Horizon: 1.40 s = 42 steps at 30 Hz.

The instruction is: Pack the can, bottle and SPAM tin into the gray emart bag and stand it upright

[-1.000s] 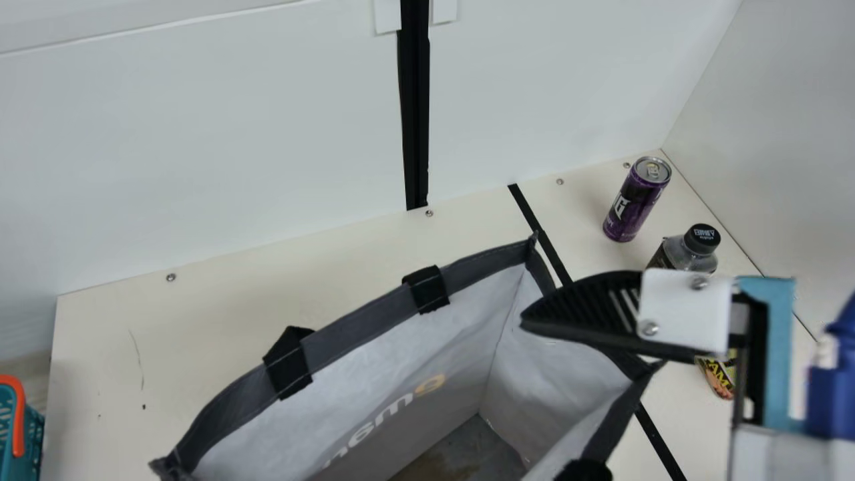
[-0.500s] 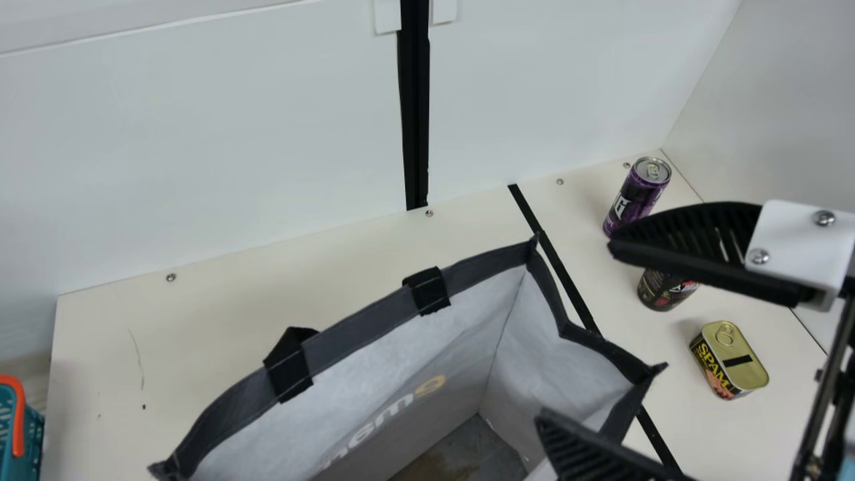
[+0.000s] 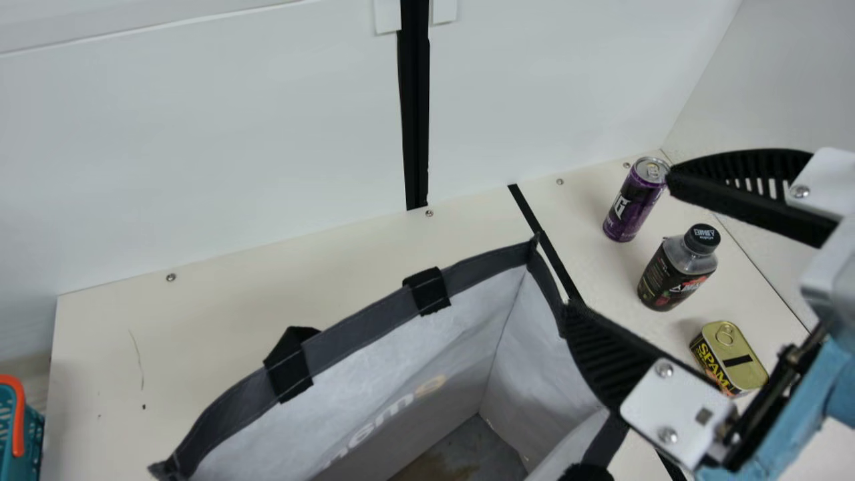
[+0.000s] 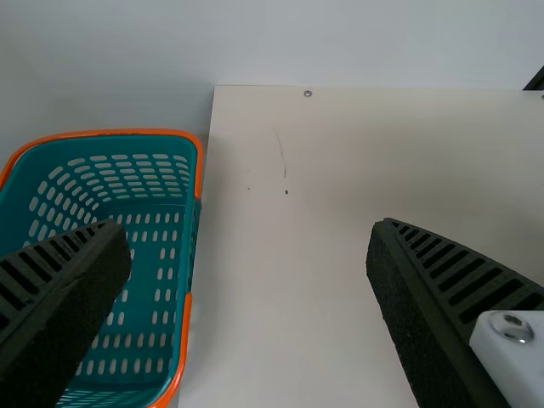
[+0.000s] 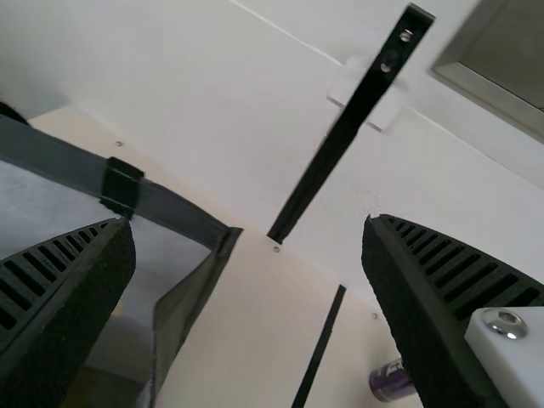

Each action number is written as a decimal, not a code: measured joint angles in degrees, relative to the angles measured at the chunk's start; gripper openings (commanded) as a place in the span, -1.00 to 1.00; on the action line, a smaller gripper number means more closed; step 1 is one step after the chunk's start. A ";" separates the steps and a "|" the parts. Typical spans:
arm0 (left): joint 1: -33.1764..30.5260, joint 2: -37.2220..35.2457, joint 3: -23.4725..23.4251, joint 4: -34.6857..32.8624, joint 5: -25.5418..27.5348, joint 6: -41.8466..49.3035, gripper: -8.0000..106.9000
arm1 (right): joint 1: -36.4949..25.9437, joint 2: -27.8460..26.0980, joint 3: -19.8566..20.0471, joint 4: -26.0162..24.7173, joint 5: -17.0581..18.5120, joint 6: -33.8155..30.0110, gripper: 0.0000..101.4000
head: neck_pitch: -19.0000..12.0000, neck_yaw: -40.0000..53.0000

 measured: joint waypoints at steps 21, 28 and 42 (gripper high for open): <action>0.00 0.00 0.00 0.00 0.00 0.00 0.71 | -36.00 10.84 -5.36 22.76 -0.01 -16.83 0.87 | 0.09 0.00; 0.00 0.00 0.00 0.00 0.00 0.00 0.71 | -54.12 15.39 -3.18 36.04 -0.08 -28.28 0.87 | 0.00 0.09; 0.00 0.00 0.00 0.00 0.00 0.00 0.71 | -72.23 19.09 1.49 39.30 -0.14 -35.90 0.87 | 0.00 0.00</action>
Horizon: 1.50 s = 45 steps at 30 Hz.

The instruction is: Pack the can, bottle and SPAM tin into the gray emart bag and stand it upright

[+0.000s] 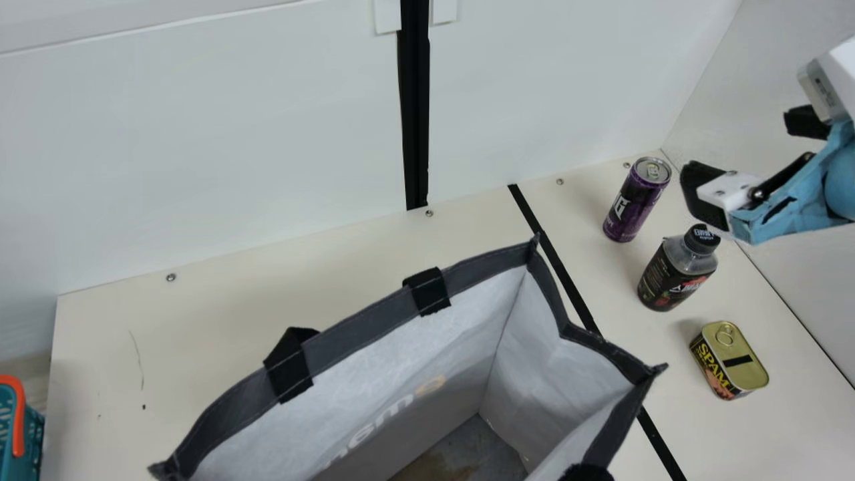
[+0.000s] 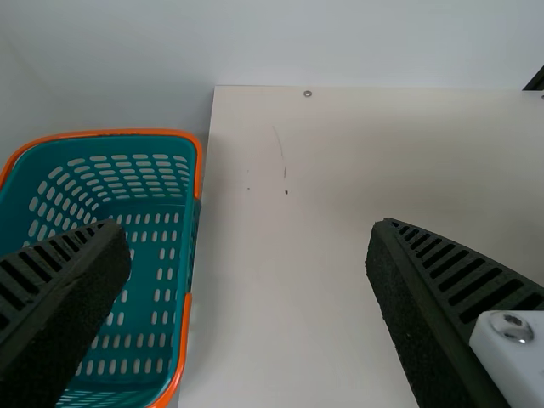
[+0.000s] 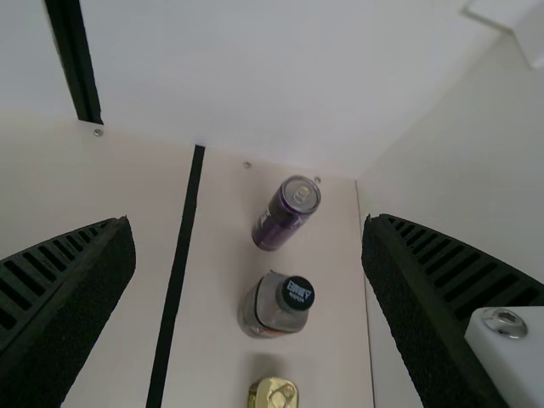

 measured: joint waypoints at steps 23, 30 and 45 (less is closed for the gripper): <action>0.00 0.00 0.00 0.00 0.00 0.00 0.71 | -1.85 -0.35 9.30 -9.87 0.06 3.73 0.87 | 0.09 0.00; 0.00 0.00 0.00 0.00 0.00 0.00 0.71 | -1.85 -0.35 9.30 -9.87 0.06 3.73 0.87 | 0.00 0.09; 0.00 0.00 0.00 0.00 0.00 0.00 0.71 | -1.85 -0.35 9.30 -9.87 0.06 3.73 0.87 | 0.09 0.00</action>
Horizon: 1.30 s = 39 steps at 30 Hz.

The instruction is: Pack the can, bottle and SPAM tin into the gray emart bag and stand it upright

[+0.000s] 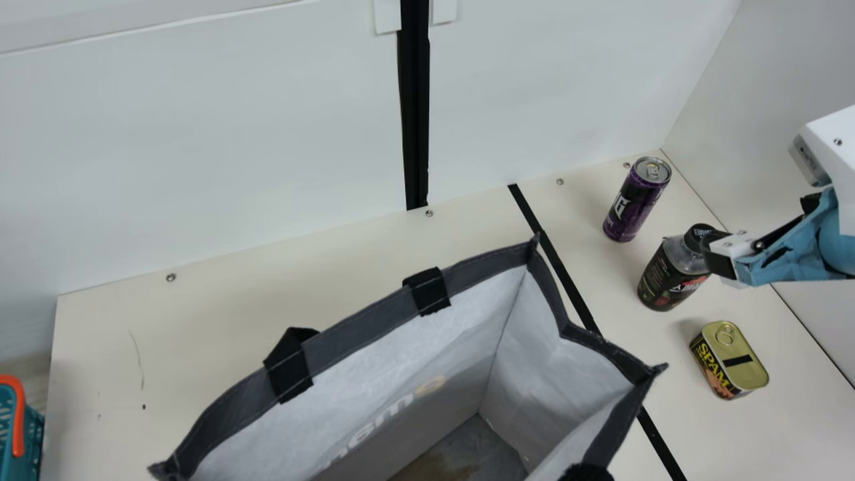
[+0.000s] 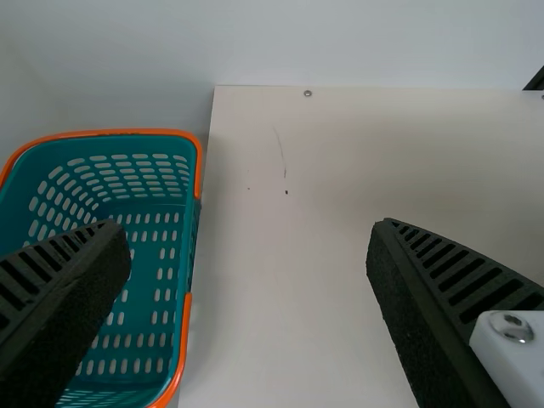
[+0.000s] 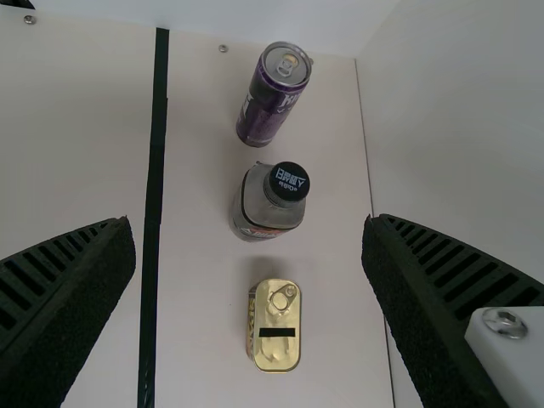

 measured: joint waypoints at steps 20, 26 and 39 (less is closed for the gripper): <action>-4.36 7.68 -8.59 -3.48 -2.59 1.35 0.71 | 0.00 0.00 0.00 0.05 0.00 0.00 0.87 | -0.09 0.00; -4.46 11.21 -13.19 -6.64 -2.67 3.29 0.71 | 0.00 0.00 0.00 0.05 0.00 0.00 0.87 | -0.09 0.00; -2.94 17.80 -22.92 -15.70 -0.73 9.05 0.71 | 0.00 0.00 0.00 0.05 0.00 0.00 0.87 | -0.09 0.09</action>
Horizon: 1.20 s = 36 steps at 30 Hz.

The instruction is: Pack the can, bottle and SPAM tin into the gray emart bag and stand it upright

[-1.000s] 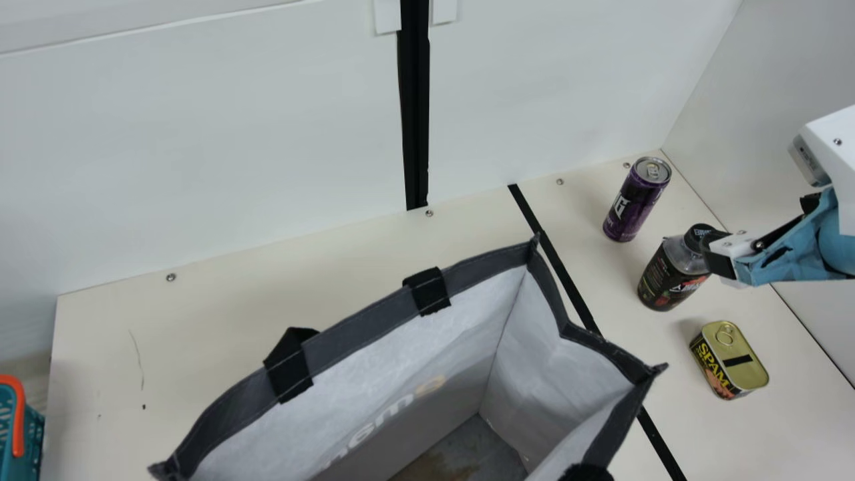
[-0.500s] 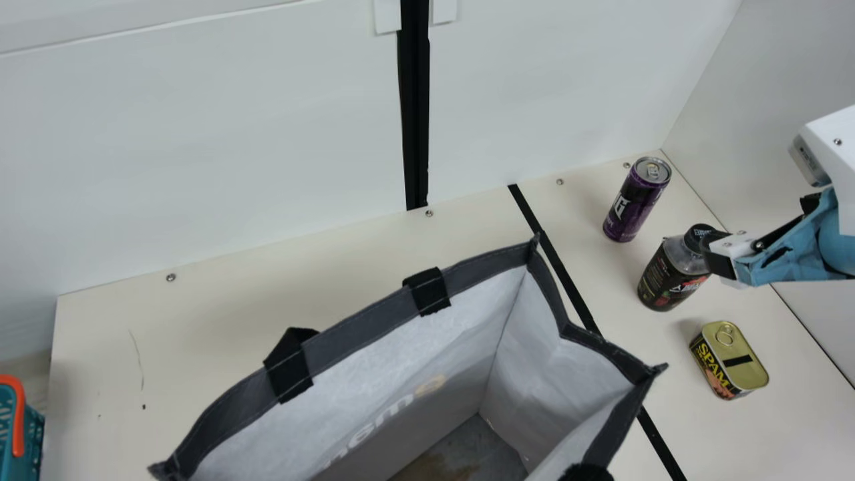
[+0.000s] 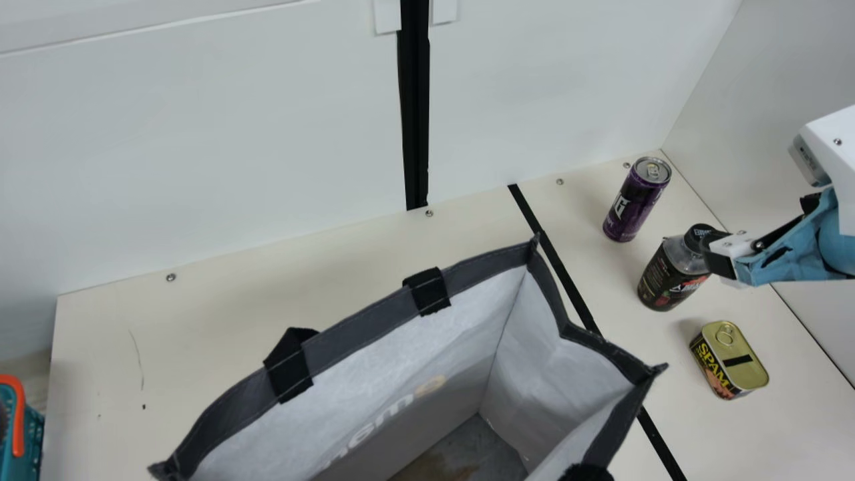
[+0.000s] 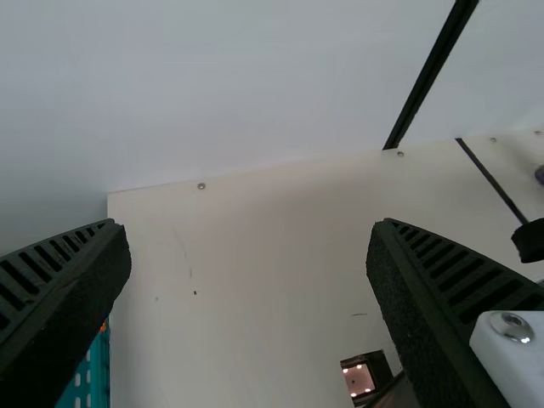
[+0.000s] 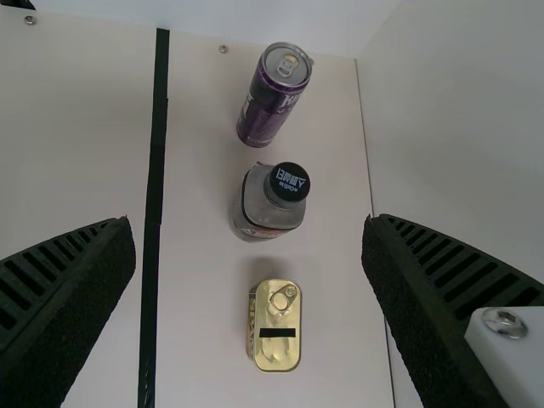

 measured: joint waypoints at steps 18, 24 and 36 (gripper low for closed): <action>-7.06 7.40 -9.75 -5.72 1.13 0.36 0.71 | 0.00 0.00 0.00 -0.05 0.00 0.00 0.87 | 0.00 -0.09; -11.49 9.02 -11.43 -5.70 1.13 -0.46 0.71 | 0.00 0.00 0.00 -0.05 0.00 0.00 0.87 | 0.00 0.00; -21.30 11.40 -14.16 -4.20 1.13 -0.99 0.71 | 0.00 0.00 0.00 -0.05 0.00 0.00 0.87 | 0.00 -0.09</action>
